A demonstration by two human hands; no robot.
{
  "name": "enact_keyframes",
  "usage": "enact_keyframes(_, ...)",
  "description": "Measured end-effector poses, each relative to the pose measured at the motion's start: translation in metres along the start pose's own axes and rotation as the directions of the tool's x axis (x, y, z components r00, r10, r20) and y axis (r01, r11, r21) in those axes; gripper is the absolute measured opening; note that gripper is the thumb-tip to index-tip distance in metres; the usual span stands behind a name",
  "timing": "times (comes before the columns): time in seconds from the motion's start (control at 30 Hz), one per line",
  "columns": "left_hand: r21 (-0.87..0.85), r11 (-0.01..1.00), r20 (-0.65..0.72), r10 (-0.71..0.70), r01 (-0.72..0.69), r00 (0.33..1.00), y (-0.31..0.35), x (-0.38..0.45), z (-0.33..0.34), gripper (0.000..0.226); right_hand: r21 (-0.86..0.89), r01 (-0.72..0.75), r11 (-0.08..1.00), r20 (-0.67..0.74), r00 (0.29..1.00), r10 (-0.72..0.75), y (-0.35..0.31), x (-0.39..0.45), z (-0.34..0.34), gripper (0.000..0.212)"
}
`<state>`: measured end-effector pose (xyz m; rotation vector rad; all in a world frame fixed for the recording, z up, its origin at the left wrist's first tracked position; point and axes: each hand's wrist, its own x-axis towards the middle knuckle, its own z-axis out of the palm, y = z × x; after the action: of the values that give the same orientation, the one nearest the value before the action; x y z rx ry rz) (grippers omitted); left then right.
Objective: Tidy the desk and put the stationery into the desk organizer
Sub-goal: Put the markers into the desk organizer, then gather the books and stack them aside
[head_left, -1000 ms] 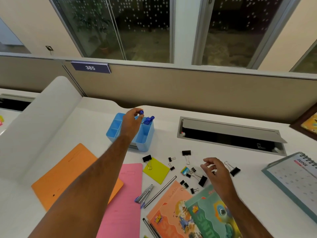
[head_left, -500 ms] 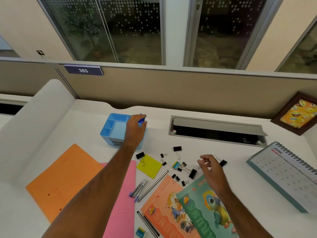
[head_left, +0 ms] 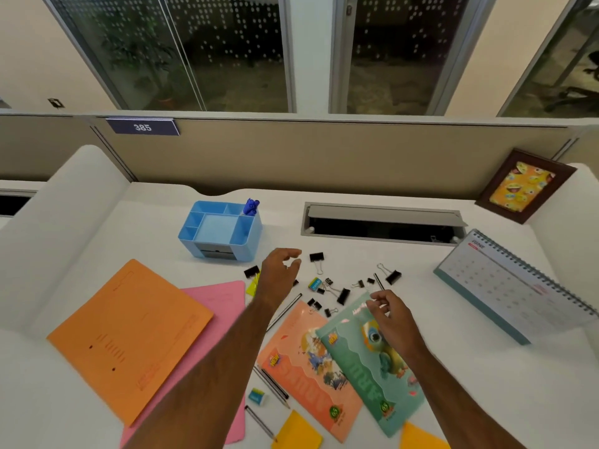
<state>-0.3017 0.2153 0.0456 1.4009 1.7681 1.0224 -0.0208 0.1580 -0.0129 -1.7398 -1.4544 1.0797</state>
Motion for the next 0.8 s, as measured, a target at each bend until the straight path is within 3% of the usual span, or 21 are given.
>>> enact_keyframes(0.43,0.019,0.999,0.161,-0.046,0.044,0.986,0.007,-0.056,0.064,0.016,-0.061,-0.123,0.991,0.020,0.992,0.124,0.031,-0.041,-0.026,0.017)
enact_keyframes(0.8,0.187,0.971,0.261,-0.197,0.151,0.945,-0.017,-0.110,0.084,0.038,-0.175,-0.132,0.976,0.067,0.987,0.145,0.050,-0.059,-0.039,0.028)
